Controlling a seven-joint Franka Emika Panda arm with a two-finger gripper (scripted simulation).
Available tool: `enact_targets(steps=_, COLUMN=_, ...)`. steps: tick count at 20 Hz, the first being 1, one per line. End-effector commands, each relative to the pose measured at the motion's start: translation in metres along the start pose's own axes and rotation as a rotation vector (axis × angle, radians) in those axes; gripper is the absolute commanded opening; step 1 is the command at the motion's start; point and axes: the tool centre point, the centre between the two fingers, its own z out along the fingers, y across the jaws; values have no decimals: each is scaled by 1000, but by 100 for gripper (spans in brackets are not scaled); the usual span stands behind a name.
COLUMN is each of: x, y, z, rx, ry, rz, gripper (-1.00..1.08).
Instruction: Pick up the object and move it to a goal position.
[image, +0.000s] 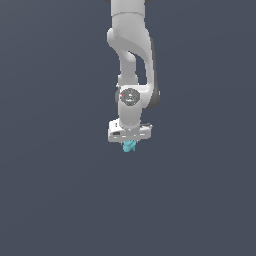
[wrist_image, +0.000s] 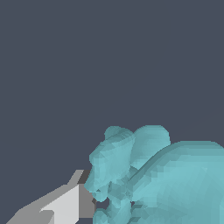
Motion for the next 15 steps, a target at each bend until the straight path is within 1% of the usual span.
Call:
enact_targets(steps=1, x=-2, y=-3, z=-6, rx=0, ry=1, rz=0, gripper=-100)
enact_targets(steps=9, x=-14, y=-16, z=-36, rx=0, ry=0, rz=0, gripper=-100)
enact_targets(steps=15, x=-17, y=-20, z=-44, rx=-1, ry=0, rz=0, gripper=-100)
